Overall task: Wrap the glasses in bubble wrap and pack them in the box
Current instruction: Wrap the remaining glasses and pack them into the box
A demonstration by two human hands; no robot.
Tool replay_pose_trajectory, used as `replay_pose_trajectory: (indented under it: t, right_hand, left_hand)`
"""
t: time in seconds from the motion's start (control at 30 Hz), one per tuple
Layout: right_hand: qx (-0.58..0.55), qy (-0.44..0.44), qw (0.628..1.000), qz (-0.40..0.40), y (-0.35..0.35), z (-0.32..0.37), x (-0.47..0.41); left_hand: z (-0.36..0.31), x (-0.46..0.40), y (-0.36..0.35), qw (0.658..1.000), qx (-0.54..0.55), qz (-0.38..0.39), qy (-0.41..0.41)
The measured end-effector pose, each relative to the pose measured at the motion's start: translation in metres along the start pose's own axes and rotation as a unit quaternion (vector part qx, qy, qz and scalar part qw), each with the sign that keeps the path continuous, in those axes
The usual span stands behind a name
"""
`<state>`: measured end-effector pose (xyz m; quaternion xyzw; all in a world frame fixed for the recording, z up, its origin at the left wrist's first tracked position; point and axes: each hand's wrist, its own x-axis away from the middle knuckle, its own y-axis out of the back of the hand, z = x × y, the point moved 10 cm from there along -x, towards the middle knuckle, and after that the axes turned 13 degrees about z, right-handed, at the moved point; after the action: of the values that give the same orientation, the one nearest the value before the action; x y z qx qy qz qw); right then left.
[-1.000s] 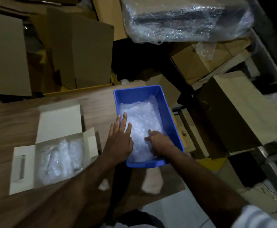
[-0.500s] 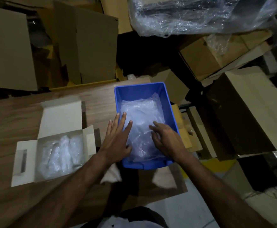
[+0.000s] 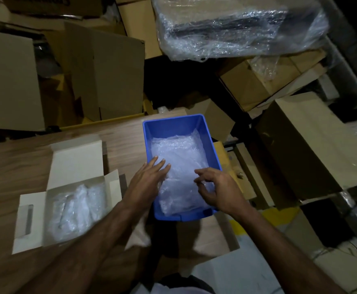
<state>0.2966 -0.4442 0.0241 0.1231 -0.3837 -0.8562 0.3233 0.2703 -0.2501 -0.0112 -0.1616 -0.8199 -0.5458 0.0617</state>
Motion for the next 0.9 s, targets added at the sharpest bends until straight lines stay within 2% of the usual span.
replay_pose_trajectory:
  t: [0.1, 0.23, 0.33, 0.43, 0.6, 0.73, 0.8, 0.9]
  right_hand:
    - [-0.006, 0.003, 1.0, -0.023, 0.002, 0.009, 0.016]
    - [0.089, -0.023, 0.994, 0.052, -0.034, 0.01, 0.012]
    - [0.089, -0.052, 0.995, 0.019, -0.03, 0.01, -0.005]
    - [0.071, -0.036, 0.997, -0.005, -0.02, 0.023, -0.014]
    - [0.067, 0.06, 0.992, -0.086, 0.007, 0.058, -0.001]
    - [0.064, 0.06, 0.993, -0.074, 0.013, 0.062, 0.005]
    - [0.031, 0.053, 0.996, -0.059, 0.014, 0.063, -0.002]
    - [-0.111, 0.06, 0.991, -0.052, 0.025, 0.091, -0.02]
  left_hand:
    - [0.004, 0.002, -0.004, 0.999, 0.02, 0.019, -0.02]
    - [0.001, 0.007, 0.008, 0.996, 0.085, -0.012, -0.037]
    - [0.001, 0.015, 0.007, 0.992, 0.114, -0.019, -0.041]
    - [0.009, 0.028, 0.014, 0.977, 0.2, -0.068, -0.024]
    - [-0.026, 0.037, 0.05, 0.98, 0.119, -0.098, -0.124]
    - [-0.033, 0.069, 0.105, 0.939, 0.258, -0.154, -0.165]
    - [-0.019, 0.086, 0.122, 0.922, 0.323, -0.158, -0.147]
    - [0.02, 0.105, 0.134, 0.902, 0.393, -0.153, -0.098]
